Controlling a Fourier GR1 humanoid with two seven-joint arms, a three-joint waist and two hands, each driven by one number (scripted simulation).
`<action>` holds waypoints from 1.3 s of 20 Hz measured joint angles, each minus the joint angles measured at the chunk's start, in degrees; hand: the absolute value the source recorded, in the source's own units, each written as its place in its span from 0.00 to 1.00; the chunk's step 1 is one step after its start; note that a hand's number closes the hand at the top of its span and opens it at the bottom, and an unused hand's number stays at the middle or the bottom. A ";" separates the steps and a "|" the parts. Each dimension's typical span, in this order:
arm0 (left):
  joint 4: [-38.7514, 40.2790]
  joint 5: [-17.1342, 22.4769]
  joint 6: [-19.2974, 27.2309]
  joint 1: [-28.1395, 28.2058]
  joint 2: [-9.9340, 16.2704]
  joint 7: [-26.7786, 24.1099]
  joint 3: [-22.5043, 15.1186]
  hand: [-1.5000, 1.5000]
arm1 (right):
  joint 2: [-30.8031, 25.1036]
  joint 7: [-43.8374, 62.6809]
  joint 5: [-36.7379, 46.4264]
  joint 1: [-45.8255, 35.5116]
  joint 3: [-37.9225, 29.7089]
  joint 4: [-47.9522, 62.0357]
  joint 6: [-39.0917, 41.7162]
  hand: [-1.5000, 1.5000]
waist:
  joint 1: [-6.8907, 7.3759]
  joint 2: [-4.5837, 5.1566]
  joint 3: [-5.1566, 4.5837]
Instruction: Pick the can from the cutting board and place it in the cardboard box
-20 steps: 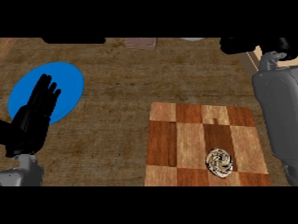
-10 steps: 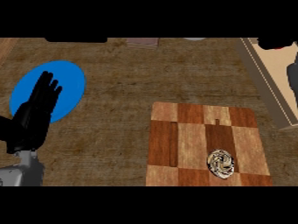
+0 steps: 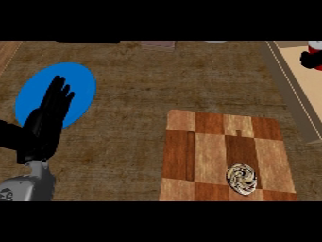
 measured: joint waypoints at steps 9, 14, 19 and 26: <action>0.19 0.08 -0.35 -0.34 -0.09 -0.41 -0.19 0.50 | -3.59 -5.29 -1.34 -1.01 -3.15 13.75 2.94 0.00 | 0.81 0.49 0.16; 0.24 0.29 -0.34 -0.58 -0.07 -0.03 -0.05 0.50 | -4.12 -13.52 -6.05 -1.06 -8.00 11.75 -6.79 0.00 | 0.65 0.50 0.29; -0.45 0.77 -0.95 0.99 -0.02 -0.55 0.05 0.50 | -3.13 -21.01 -13.95 -2.40 -14.89 10.43 -11.69 0.00 | 0.43 0.16 0.24; -0.47 0.31 -0.21 0.21 0.33 0.51 0.40 0.50 | -4.04 -26.62 -28.69 -5.28 -27.25 10.75 -6.20 0.00 | -0.59 -0.23 0.20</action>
